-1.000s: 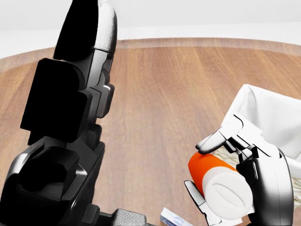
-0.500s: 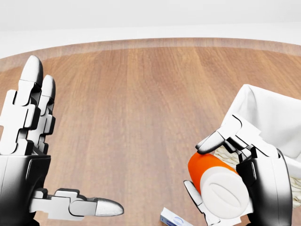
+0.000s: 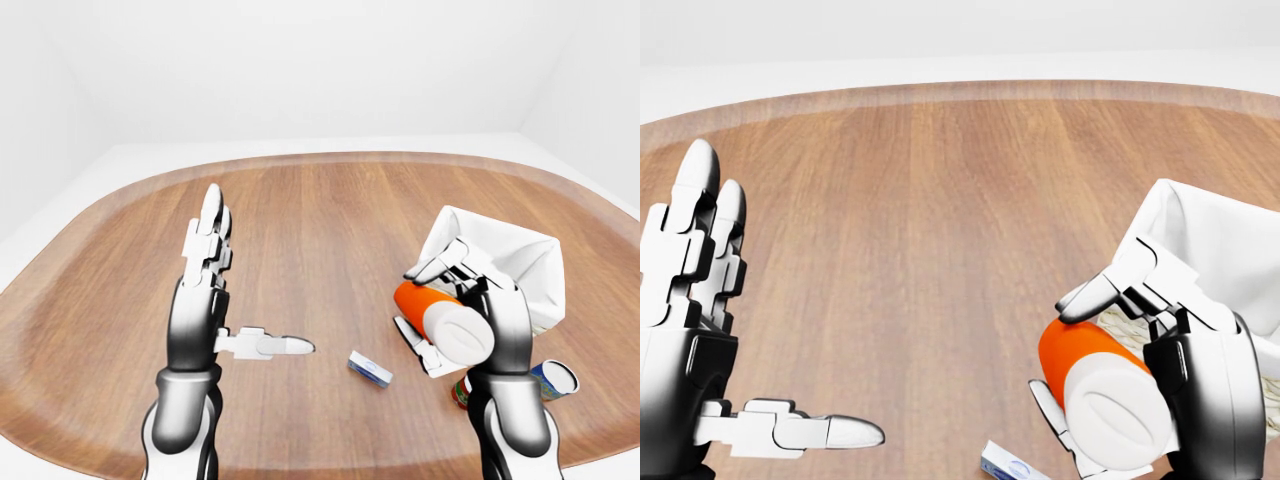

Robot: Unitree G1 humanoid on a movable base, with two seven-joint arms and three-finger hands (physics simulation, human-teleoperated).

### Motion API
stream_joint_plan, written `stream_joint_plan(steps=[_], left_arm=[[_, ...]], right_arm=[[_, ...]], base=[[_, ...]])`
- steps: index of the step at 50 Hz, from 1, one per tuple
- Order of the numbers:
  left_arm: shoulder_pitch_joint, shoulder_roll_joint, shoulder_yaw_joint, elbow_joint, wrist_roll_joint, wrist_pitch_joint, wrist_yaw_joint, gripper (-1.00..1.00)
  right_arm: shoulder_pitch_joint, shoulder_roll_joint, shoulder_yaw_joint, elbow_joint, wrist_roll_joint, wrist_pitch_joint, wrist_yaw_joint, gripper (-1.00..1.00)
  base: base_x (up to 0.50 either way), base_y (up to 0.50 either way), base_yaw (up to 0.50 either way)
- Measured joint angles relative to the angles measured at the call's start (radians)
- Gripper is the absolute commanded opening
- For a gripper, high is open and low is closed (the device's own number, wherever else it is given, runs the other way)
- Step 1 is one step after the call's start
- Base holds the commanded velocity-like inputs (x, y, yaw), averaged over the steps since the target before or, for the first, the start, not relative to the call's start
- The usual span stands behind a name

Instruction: Pick up the ketchup, and put it in the basket.

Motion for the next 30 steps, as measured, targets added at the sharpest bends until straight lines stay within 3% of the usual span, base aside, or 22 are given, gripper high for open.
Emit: stream_joint_plan(steps=[13, 30], left_arm=[[-0.008, 0.001, 0.009, 0.016, -0.01, 0.0, 0.005, 1.0], [-0.015, 0.002, 0.017, 0.033, -0.014, 0.0, 0.006, 1.0]], right_arm=[[-0.045, -0.01, -0.023, -0.09, -0.065, 0.0, 0.041, -1.0], [-0.166, -0.041, -0.171, -0.203, -0.189, 0.0, 0.204, -1.0]], base=[[0.0, 0.0, 0.0], [0.0, 0.0, 0.0]])
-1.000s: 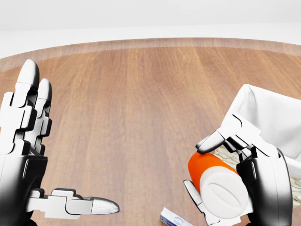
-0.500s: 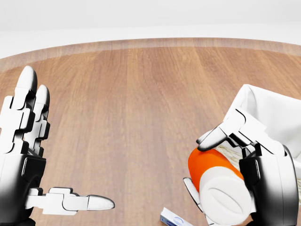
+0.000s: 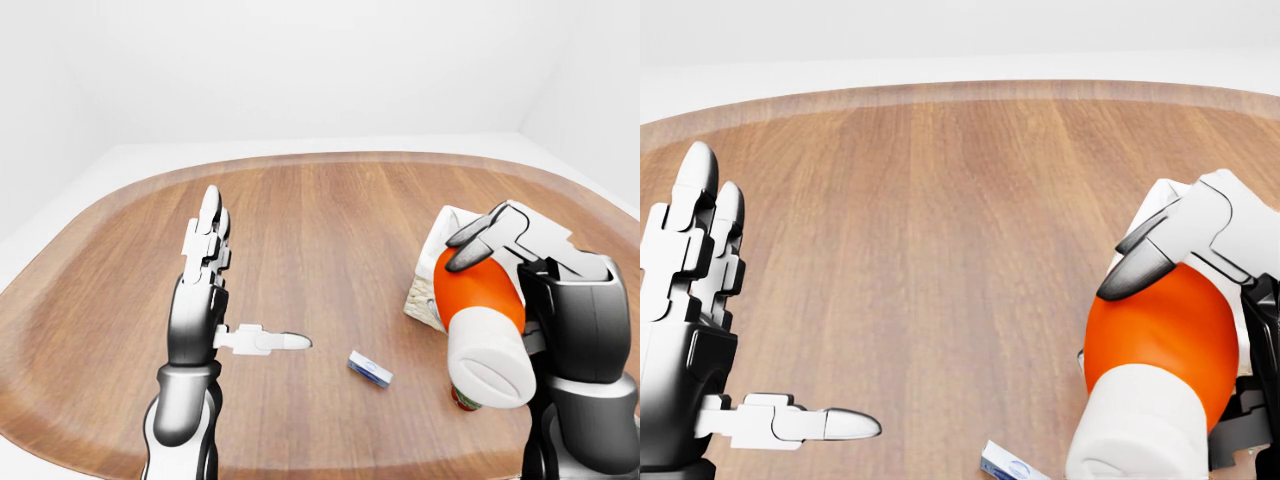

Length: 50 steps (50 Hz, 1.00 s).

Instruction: Pick up the ketchup, and put it in the basket.

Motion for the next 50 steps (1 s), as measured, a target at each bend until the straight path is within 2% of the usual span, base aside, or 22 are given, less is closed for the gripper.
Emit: stream_joint_plan(steps=[12, 24, 50], left_arm=[[-0.003, 0.0, 0.005, 0.004, -0.001, 0.0, -0.002, 1.0], [-0.003, 0.0, 0.005, 0.008, 0.002, 0.0, -0.001, 1.0], [-0.006, 0.0, 0.003, 0.021, 0.008, 0.0, 0.002, 1.0]], right_arm=[[-0.115, -0.086, -0.137, 0.099, -0.068, 0.0, 0.101, -1.0], [-0.193, -0.176, -0.23, 0.232, -0.134, 0.0, 0.172, -1.0], [-0.352, -0.379, -0.302, 0.598, -0.291, 0.0, 0.263, -1.0]], base=[[0.0, 0.0, 0.0], [0.0, 0.0, 0.0], [0.0, 0.0, 0.0]])
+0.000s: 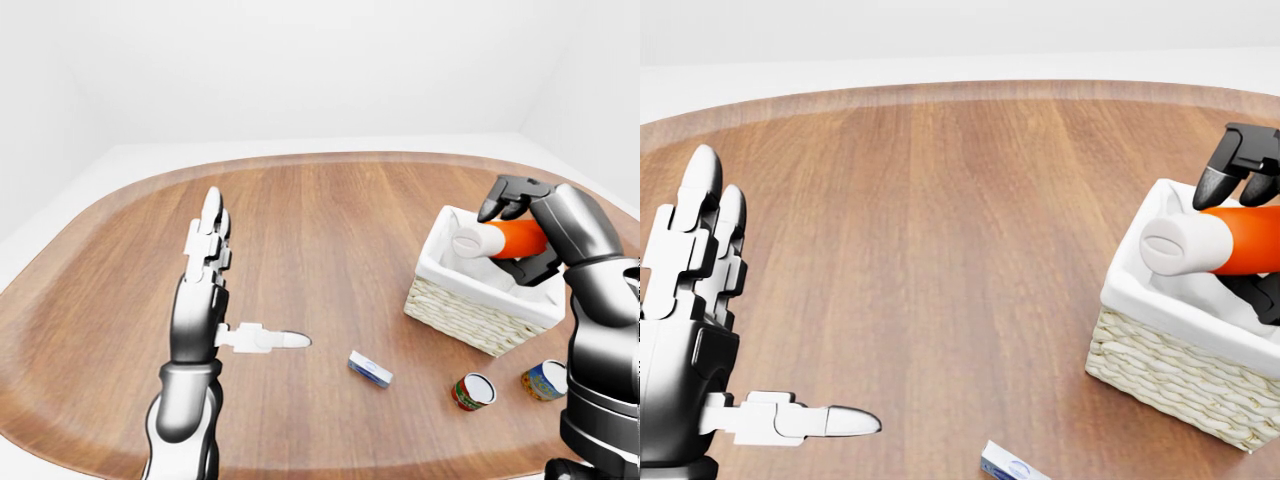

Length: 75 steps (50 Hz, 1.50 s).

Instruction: Pick up the ketchup, and put it in the basket.

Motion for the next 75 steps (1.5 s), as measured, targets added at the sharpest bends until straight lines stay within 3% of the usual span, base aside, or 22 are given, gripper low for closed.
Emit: stream_joint_plan(steps=[21, 45, 61, 75], left_arm=[[0.004, 0.0, -0.003, -0.008, 0.0, 0.0, -0.001, 1.0], [0.006, 0.0, 0.001, -0.032, -0.007, 0.0, -0.005, 1.0], [0.005, 0.0, 0.005, -0.034, -0.01, 0.0, -0.006, 1.0], [0.017, -0.001, 0.004, -0.012, -0.011, 0.0, -0.003, 1.0]], right_arm=[[-0.145, -0.11, 0.057, 0.375, -0.118, 0.0, -0.048, -1.0], [-0.306, -0.137, 0.183, 0.907, -0.243, -0.001, -0.279, -1.0], [-0.447, -0.154, 0.266, 1.247, -0.342, -0.057, -0.461, -1.0], [-0.506, -0.146, 0.304, 1.393, -0.374, -0.086, -0.55, -1.0]], base=[[0.0, 0.0, 0.0], [0.0, 0.0, 0.0], [0.0, 0.0, 0.0], [0.0, 0.0, 0.0]])
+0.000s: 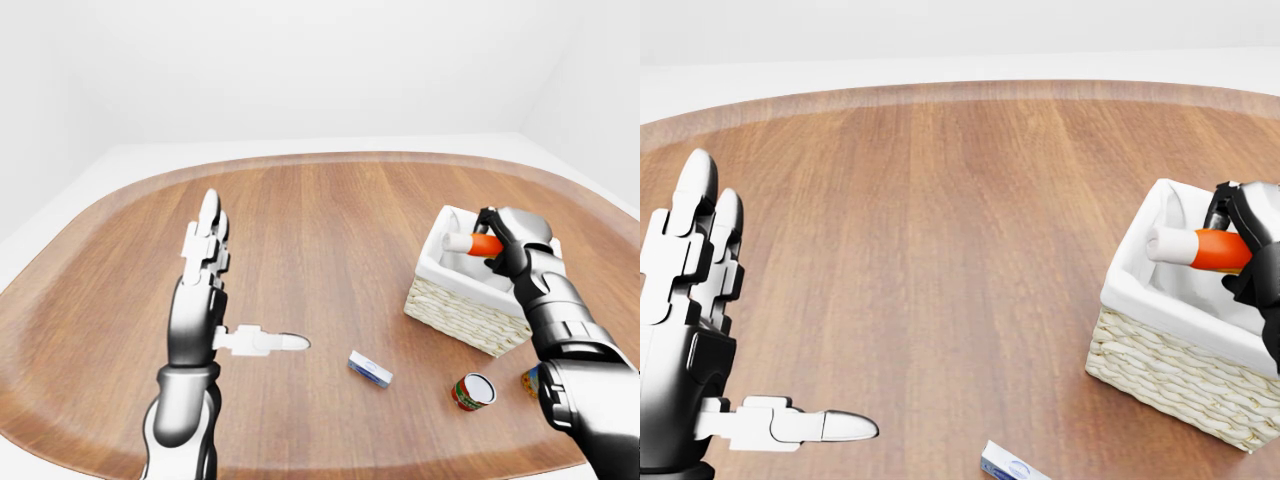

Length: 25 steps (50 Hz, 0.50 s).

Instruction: Pick up the ketchup, and put it in the basket.

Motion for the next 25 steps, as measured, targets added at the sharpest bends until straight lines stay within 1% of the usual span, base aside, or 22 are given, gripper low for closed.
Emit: stream_joint_plan(steps=[12, 25], left_arm=[[0.005, 0.0, -0.001, 0.009, 0.0, 0.0, 0.001, 1.0], [0.008, 0.001, -0.003, 0.018, 0.002, 0.0, 0.001, 1.0]], right_arm=[[-0.047, 0.016, 0.031, 0.139, 0.001, -0.02, -0.088, -1.0], [-0.056, 0.017, 0.047, 0.192, 0.007, -0.028, -0.125, -1.0]], base=[[0.0, 0.0, 0.0], [0.0, 0.0, 0.0]])
